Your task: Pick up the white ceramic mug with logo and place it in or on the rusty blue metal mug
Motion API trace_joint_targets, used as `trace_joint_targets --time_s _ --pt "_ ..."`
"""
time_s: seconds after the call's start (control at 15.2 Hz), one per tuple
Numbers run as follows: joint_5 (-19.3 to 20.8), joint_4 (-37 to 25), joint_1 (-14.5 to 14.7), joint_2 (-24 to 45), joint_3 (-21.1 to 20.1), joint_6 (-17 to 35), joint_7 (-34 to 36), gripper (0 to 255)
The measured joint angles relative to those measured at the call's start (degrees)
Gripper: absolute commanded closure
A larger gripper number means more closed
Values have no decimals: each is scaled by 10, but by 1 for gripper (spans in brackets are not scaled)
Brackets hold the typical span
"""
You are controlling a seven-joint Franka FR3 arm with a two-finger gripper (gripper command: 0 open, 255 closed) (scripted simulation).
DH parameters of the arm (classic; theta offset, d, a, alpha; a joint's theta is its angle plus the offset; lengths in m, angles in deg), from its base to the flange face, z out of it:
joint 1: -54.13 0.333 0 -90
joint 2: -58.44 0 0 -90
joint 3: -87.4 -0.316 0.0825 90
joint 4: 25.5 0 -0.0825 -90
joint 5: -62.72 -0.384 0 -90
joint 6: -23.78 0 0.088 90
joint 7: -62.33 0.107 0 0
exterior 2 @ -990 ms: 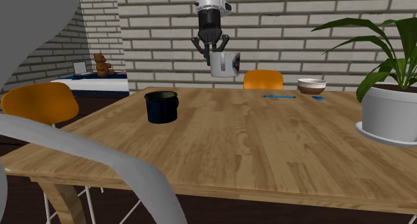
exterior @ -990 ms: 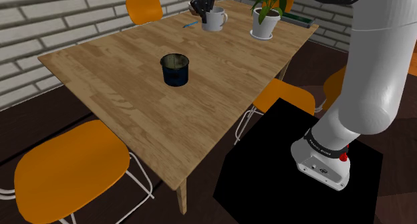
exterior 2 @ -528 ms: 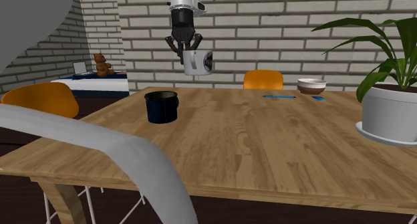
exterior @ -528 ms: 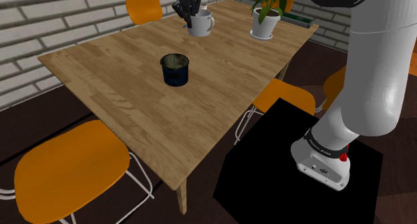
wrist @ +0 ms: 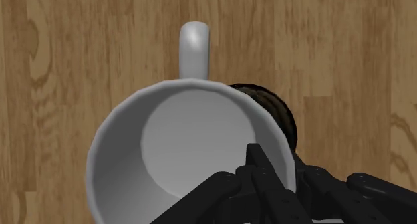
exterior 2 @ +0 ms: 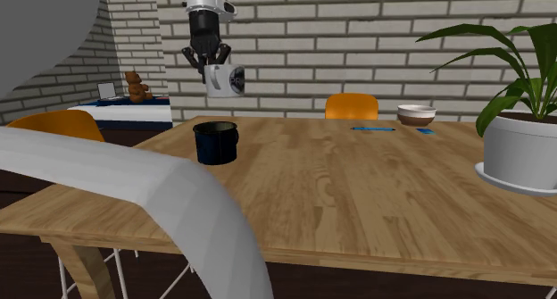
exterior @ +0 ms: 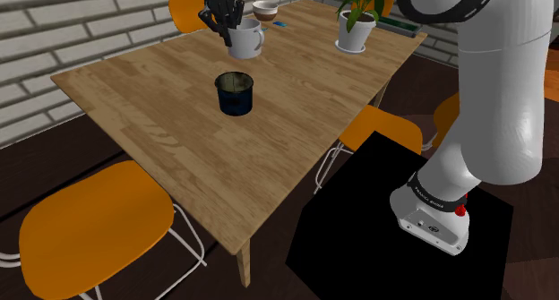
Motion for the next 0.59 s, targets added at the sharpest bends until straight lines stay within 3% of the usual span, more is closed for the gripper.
trace_joint_targets --time_s 0.13,0.59 --pt "1 -44 17 23 -4 -22 18 255" --pt "-1 24 22 12 -7 35 32 255"
